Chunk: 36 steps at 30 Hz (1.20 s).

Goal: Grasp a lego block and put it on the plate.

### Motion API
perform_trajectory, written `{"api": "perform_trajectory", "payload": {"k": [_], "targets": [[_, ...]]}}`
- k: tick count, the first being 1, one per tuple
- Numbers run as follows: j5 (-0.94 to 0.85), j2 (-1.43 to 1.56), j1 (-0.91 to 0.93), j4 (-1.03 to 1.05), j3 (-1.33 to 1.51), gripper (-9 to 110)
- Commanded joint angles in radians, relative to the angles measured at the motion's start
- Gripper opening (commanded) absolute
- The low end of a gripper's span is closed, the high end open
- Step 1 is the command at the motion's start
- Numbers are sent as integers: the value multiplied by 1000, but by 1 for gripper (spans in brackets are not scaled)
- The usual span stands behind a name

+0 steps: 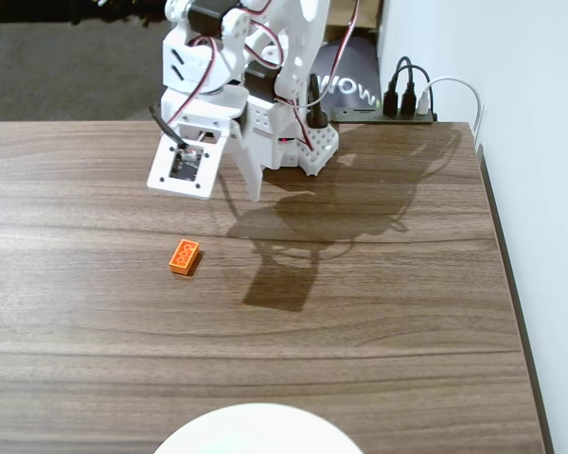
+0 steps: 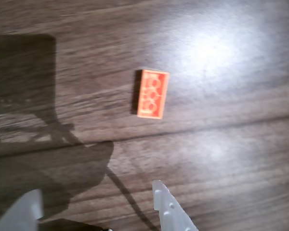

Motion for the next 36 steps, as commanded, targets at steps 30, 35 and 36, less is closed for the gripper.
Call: {"api": "perform_trajectory", "payload": {"k": [30, 35, 36], "targets": [[-84, -400, 106, -359, -83, 48], [-74, -486, 86, -482, -78, 48], [-61, -503, 80, -500, -80, 48]]}}
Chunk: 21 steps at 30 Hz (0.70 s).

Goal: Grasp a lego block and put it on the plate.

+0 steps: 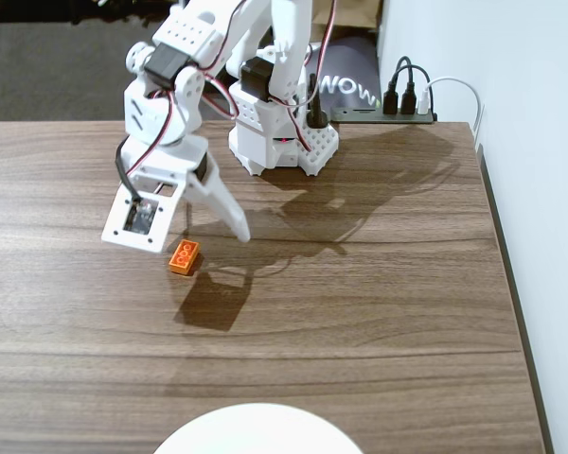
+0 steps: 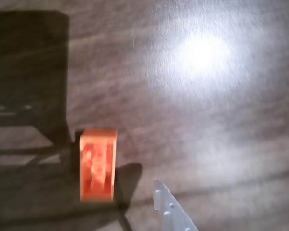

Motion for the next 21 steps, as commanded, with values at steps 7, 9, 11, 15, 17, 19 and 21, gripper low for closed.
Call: {"api": "perform_trajectory", "payload": {"k": [7, 9, 11, 15, 17, 19, 21], "targets": [[60, -77, -43, -86, -32, 48], [71, -80, -55, -91, -26, 48], [83, -81, -69, -94, -23, 48], [109, -84, -100, -95, -18, 48], [112, -75, -104, -95, -6, 48], [114, -64, -106, -97, 15, 48], [118, -57, -106, -106, 37, 48]]}}
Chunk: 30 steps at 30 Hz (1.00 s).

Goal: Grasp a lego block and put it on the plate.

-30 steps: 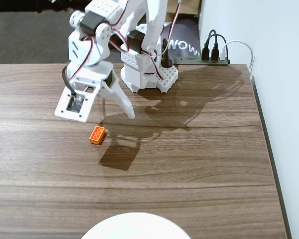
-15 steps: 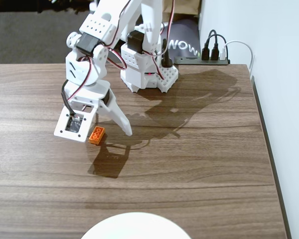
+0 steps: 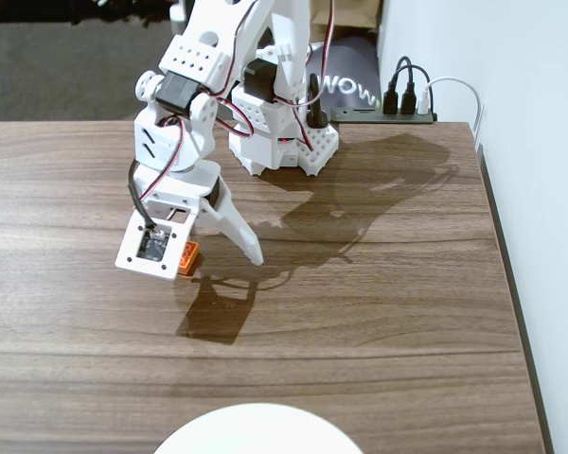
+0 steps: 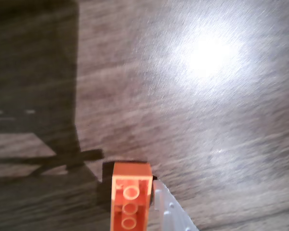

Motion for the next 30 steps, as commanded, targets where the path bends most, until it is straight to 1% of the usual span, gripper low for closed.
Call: {"api": "perform_trajectory", "payload": {"k": [1, 5, 9, 11, 15, 17, 21, 30], "targets": [[8, 29, -6, -21, 21, 48], [17, 34, -6, -44, 44, 48], [23, 37, -8, -40, 49, 42], [23, 37, -8, -40, 54, 40], [29, 37, -8, -40, 57, 33], [31, 37, -8, -38, 57, 32], [35, 38, -8, -35, 58, 27], [48, 40, -8, -35, 74, 21]]}}
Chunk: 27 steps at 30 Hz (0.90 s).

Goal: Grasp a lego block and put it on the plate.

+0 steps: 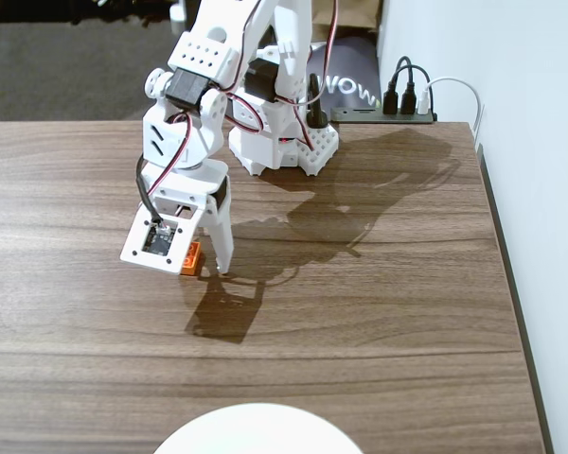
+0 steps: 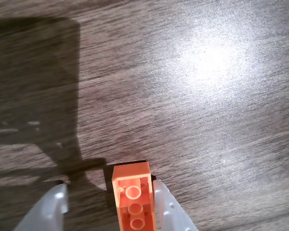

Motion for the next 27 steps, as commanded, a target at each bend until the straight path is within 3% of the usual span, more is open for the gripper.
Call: {"api": "perform_trajectory", "payload": {"k": [1, 12, 27], "targets": [[5, -5, 8, 5, 12, 20], [8, -5, 0, 5, 21, 7], [9, 52, -11, -5, 9, 7]]}}
